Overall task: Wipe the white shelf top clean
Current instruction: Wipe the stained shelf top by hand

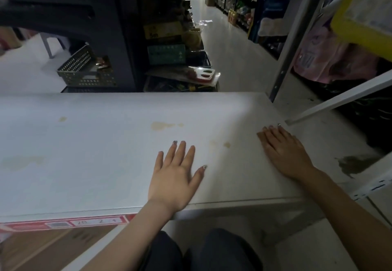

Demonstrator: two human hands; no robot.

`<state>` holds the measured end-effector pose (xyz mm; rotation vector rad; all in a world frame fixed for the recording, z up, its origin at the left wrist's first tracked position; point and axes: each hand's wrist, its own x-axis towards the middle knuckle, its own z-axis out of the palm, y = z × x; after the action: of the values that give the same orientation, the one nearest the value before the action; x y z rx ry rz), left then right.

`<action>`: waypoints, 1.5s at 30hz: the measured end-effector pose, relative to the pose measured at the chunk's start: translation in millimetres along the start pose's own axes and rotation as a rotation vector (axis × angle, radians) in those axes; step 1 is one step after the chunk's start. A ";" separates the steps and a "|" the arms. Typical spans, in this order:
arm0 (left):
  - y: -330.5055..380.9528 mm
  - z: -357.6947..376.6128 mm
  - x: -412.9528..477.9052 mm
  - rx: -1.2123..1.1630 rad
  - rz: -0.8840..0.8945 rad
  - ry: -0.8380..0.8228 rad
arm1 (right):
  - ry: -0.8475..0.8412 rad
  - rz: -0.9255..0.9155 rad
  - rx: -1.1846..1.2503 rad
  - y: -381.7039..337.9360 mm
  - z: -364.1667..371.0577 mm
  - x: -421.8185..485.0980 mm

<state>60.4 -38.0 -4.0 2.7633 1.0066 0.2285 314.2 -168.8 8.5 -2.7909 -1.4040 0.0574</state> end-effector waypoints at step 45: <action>-9.0 20.8 9.7 0.015 0.021 0.152 | 0.007 0.060 0.092 -1.7 -12.8 161.3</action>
<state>66.6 -27.5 -25.5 2.8067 1.0177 0.4417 409.4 -38.2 17.2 -2.7549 -1.2824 0.1105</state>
